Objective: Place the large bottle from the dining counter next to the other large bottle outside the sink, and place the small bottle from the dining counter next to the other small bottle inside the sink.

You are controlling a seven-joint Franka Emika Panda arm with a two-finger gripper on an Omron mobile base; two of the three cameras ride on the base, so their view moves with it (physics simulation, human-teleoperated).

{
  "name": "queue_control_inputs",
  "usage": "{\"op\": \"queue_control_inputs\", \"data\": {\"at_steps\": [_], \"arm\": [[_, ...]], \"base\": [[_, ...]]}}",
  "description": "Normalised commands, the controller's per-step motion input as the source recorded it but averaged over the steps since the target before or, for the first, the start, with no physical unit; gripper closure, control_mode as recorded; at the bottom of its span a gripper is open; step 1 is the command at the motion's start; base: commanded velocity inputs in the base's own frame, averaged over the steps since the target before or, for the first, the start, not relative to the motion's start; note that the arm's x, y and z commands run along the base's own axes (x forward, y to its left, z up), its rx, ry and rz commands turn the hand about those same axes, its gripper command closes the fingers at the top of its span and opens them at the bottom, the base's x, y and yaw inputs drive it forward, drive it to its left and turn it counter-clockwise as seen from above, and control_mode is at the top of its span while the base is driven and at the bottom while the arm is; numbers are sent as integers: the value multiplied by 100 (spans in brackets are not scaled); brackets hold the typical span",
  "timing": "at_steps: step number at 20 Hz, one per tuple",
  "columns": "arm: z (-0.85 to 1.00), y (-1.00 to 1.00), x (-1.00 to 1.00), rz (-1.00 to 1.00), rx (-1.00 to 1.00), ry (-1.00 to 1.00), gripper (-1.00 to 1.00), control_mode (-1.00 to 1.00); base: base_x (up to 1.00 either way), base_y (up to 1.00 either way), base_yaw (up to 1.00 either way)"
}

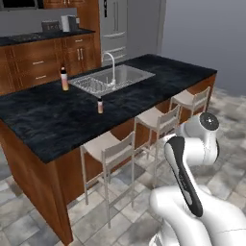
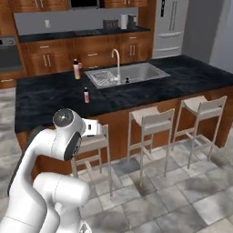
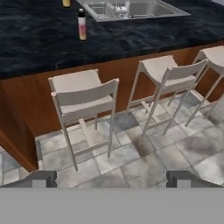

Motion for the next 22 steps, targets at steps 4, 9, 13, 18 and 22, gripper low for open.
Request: {"op": "queue_control_inputs", "data": {"at_steps": [4,9,13,18,22], "arm": [[0,0,0,0,0,0,-100,100],[0,0,0,0,0,0,-100,100],[0,0,0,0,0,0,-100,100],[0,0,0,0,0,0,-100,100],[0,0,0,0,0,0,-100,100]], "base": [[41,-65,51],[35,-65,51],[34,-58,48],[35,-45,44],[36,-34,37]]}}
